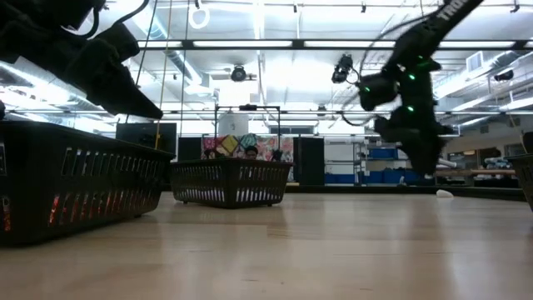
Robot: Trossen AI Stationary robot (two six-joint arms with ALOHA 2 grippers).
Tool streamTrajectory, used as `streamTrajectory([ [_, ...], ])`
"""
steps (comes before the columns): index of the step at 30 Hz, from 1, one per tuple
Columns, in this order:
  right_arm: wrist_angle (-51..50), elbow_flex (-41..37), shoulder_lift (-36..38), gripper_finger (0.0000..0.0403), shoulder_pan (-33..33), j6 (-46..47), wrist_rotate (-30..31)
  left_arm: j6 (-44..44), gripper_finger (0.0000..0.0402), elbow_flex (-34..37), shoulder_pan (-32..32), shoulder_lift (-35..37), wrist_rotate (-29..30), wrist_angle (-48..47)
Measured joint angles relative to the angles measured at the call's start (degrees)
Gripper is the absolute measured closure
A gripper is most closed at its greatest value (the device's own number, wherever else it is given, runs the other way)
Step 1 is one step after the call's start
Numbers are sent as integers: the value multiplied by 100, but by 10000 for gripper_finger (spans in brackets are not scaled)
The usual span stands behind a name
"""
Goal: Sort Halloween decoration
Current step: Put the white ghost toy into the middle black basket
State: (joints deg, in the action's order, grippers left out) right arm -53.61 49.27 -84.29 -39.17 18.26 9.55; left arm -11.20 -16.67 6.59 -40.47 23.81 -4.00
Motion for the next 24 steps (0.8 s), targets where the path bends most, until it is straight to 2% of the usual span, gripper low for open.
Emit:
streamTrajectory([
  [5, 33, -174, -48, 184, -652, -21, 6, -25, 326, 1, 0, 0, 0, 3],
  [10, 133, -82, -480, 149, -1299, -309, 0, -105, 326, 0, 0, 0, 0, -6],
  [13, -1, 144, -786, 137, -1435, -332, -31, -109, 326, 0, 2, 0, -2, -21],
  [24, -441, 791, -1554, 154, -1511, -332, -36, -117, 326, 1, 2, 0, -4, -185],
])
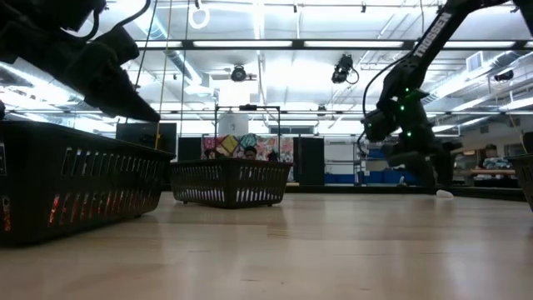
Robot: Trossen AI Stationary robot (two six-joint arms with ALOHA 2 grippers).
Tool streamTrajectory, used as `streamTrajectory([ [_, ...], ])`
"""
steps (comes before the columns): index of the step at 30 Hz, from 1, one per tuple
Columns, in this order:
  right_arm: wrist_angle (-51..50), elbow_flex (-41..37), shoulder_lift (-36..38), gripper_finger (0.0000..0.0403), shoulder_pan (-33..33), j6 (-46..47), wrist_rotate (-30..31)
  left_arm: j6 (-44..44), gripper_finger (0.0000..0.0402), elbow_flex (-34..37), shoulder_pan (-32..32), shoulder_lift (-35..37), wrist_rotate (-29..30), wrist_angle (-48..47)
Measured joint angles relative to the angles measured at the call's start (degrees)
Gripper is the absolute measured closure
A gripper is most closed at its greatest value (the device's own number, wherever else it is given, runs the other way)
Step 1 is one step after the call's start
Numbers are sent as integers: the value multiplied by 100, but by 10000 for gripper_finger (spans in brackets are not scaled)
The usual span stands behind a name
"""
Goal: Sort Halloween decoration
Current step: Put the white ghost toy into the middle black basket
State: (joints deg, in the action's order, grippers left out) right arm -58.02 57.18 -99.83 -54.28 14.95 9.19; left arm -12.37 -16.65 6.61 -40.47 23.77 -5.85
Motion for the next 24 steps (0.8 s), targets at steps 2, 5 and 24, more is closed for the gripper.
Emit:
streamTrajectory([
  [2, -79, 110, -128, 157, 2, 4, 33, 0, 326, 0, 0, 0, 0, -31],
  [5, -208, 243, -318, 159, 2, -59, 93, 1, 326, -1, 0, 0, 0, -35],
  [24, -695, 718, -784, 293, -27, -403, -494, -3, 326, 1, 2, -1, -92, -199],
])
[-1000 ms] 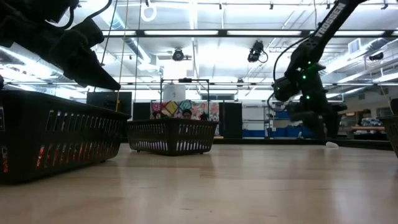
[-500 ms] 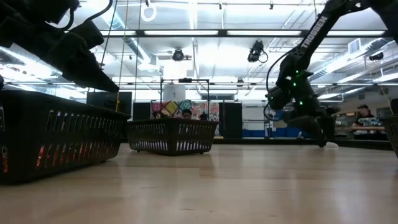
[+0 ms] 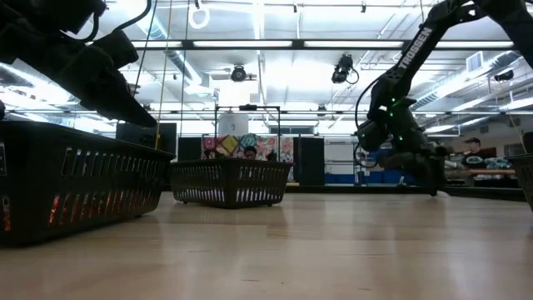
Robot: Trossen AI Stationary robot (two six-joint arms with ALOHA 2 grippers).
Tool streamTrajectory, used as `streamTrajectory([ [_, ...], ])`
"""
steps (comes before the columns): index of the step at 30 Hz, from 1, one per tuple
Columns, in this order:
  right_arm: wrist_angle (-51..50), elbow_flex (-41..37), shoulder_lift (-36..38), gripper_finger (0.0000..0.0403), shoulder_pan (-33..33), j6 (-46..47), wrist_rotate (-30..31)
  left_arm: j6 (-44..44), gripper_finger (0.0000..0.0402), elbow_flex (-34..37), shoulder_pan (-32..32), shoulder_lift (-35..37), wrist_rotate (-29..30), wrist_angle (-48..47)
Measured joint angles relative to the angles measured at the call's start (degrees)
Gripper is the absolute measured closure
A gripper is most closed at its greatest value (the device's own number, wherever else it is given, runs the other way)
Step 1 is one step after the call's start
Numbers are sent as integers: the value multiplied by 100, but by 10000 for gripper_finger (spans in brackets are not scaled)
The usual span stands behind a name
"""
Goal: Sort Halloween decoration
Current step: Put the white ghost toy into the middle black basket
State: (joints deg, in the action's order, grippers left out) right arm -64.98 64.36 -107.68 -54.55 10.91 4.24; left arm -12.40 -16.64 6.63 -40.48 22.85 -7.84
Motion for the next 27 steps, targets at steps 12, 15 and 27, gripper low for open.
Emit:
streamTrajectory([
  [12, -184, 134, 17, 342, 556, -107, -154, 61, 326, -1, 0, -1, 0, 13],
  [15, -315, 379, 17, 342, 894, -80, -294, 66, 326, 0, 0, 1, 0, 20],
  [27, 740, 1769, 17, 341, 3074, 107, -1864, 73, 326, 0, -4, 1, 2, 234],
])
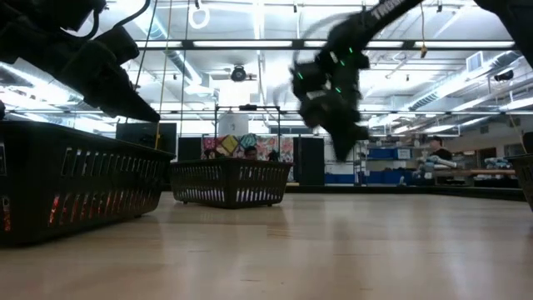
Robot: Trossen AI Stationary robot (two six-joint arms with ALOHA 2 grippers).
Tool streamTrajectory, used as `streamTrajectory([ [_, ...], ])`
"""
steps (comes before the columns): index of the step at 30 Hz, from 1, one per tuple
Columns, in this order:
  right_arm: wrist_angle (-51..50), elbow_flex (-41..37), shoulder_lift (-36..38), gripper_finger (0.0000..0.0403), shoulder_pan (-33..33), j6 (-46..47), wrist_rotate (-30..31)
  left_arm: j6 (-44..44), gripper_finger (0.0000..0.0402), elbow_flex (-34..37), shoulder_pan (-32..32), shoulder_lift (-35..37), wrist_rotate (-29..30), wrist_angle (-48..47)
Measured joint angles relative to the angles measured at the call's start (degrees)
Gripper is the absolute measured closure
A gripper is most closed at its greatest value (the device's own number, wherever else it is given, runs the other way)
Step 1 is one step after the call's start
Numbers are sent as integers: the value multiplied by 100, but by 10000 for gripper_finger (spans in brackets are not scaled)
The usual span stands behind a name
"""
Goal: Sort Halloween decoration
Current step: Put the white ghost toy into the middle black basket
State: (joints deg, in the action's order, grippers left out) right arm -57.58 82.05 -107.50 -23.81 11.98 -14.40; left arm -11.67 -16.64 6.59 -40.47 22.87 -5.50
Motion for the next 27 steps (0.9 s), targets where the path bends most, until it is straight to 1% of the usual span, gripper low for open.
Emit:
streamTrajectory([
  [4, 736, 401, -2, 341, 651, 29, -196, -98, 326, 0, 0, -2, -2, -11],
  [8, 1752, 513, -13, 341, 1243, 51, -329, -219, 326, 0, 2, -2, -11, -18],
  [11, 2311, 513, -20, 341, 1608, 99, -205, -302, 326, 0, 2, 0, -50, -20],
  [14, 2565, 513, -20, 340, 1844, 123, 82, -398, 326, 0, 2, -1, -184, -2],
  [17, 2662, 515, -55, 333, 1965, 149, 362, -437, 326, 0, 2, -2, -332, 94],
  [19, 2698, 584, -177, 320, 1976, 309, 277, -522, 326, 0, 2, -2, -347, 151],
  [21, 2597, 805, -440, 300, 1974, 350, 48, -552, 326, 0, 2, 0, -347, 151],
  [23, 2322, 1212, -805, 276, 1970, 207, -48, -554, 326, 0, 2, -2, -347, 141],
  [27, 1427, 2295, -1468, 233, 1834, -307, -44, -555, 326, 0, 2, -2, -347, 56],
])
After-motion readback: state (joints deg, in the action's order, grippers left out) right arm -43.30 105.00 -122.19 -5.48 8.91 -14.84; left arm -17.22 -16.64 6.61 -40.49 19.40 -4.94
